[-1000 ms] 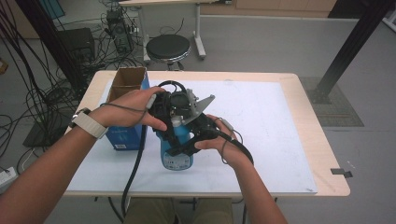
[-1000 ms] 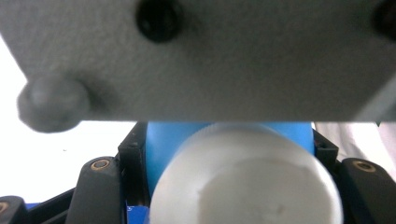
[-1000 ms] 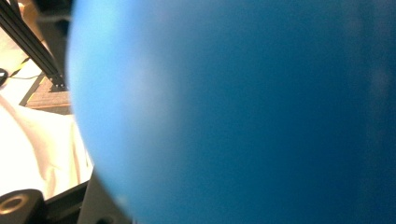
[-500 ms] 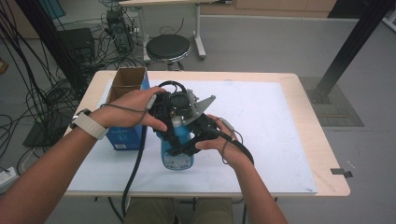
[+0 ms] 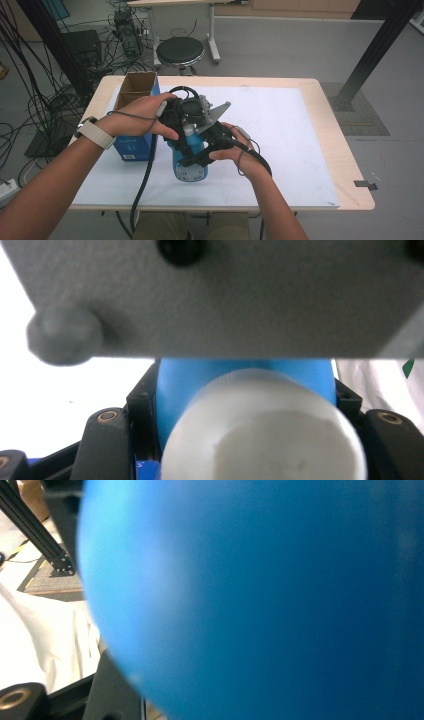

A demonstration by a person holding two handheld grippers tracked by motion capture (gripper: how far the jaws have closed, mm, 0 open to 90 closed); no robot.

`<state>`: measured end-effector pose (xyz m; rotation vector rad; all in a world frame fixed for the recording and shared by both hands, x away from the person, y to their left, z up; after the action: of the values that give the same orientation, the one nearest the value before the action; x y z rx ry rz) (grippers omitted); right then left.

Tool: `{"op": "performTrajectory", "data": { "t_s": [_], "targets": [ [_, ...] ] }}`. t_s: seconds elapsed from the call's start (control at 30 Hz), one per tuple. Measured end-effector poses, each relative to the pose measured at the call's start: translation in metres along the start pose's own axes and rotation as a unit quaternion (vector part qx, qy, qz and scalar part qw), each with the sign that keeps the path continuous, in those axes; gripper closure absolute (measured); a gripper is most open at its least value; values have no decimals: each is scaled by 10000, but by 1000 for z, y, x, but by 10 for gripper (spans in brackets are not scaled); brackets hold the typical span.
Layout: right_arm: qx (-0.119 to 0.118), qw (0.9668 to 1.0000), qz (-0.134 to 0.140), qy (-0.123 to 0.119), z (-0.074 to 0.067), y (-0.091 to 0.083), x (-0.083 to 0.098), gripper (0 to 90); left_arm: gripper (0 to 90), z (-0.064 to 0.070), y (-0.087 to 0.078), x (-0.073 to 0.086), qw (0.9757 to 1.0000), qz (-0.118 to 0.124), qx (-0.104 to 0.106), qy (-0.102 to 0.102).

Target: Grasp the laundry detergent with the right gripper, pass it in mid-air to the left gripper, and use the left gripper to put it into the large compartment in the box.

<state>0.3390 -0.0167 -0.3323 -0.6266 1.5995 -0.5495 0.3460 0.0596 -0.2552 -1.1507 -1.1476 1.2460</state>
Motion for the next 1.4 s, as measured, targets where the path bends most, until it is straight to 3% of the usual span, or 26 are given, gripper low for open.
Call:
{"op": "performTrajectory", "data": {
  "t_s": [1.4],
  "targets": [
    [19, 10000, 6, -71, -2, 3, -2, 431, 375, 4, 0, 5, 10000, 51, -63, -53]
  ]
}}
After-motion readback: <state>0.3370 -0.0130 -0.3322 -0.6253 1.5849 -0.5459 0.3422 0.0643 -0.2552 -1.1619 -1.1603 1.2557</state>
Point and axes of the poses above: each handheld gripper's, and its own axes: y roughly forward along the jaws, x roughly out of its underside, z roughly to its right, the point moved 4 cm from there along y, roughly forward along the jaws, and after that the axes turned 10 degrees about -z, right-handed, at the moved point
